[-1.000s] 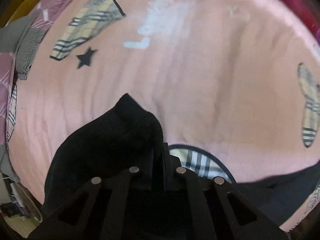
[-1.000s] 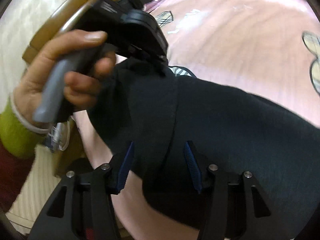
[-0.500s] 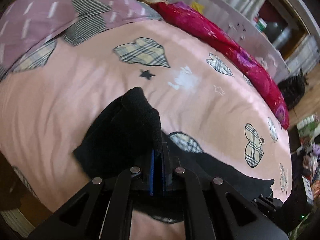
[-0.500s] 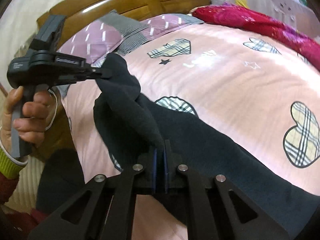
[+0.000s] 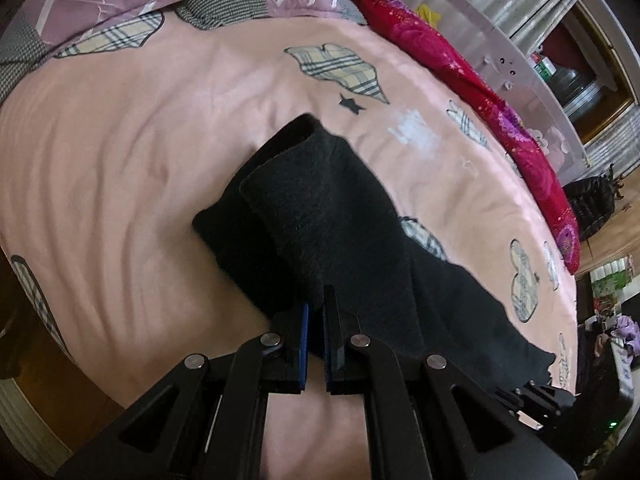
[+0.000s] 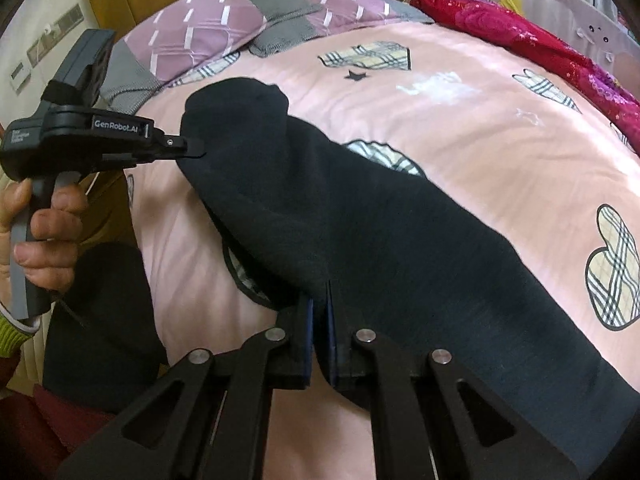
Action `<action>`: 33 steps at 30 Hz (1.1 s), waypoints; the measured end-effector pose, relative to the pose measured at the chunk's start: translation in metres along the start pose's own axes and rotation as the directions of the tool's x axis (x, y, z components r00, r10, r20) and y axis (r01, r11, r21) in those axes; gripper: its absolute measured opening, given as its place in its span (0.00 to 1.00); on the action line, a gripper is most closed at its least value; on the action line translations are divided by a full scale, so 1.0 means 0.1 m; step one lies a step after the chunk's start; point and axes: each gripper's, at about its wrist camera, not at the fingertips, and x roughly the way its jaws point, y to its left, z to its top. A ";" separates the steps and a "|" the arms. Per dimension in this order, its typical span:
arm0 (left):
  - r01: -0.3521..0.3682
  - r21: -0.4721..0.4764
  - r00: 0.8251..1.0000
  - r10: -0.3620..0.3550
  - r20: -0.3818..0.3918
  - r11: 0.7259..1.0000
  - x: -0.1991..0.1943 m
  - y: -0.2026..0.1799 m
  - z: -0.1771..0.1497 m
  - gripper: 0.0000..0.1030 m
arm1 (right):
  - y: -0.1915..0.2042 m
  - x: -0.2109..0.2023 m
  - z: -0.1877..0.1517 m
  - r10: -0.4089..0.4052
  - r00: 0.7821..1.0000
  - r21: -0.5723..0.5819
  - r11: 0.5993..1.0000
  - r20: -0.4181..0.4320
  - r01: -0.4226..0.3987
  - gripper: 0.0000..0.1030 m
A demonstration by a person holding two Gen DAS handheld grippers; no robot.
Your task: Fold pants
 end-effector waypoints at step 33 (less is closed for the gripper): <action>-0.085 -0.138 0.996 0.081 -0.037 0.987 0.13 0.50 0.21 0.68 | -0.98 0.01 0.48 0.166 0.982 0.316 0.930 0.089 -0.186 0.36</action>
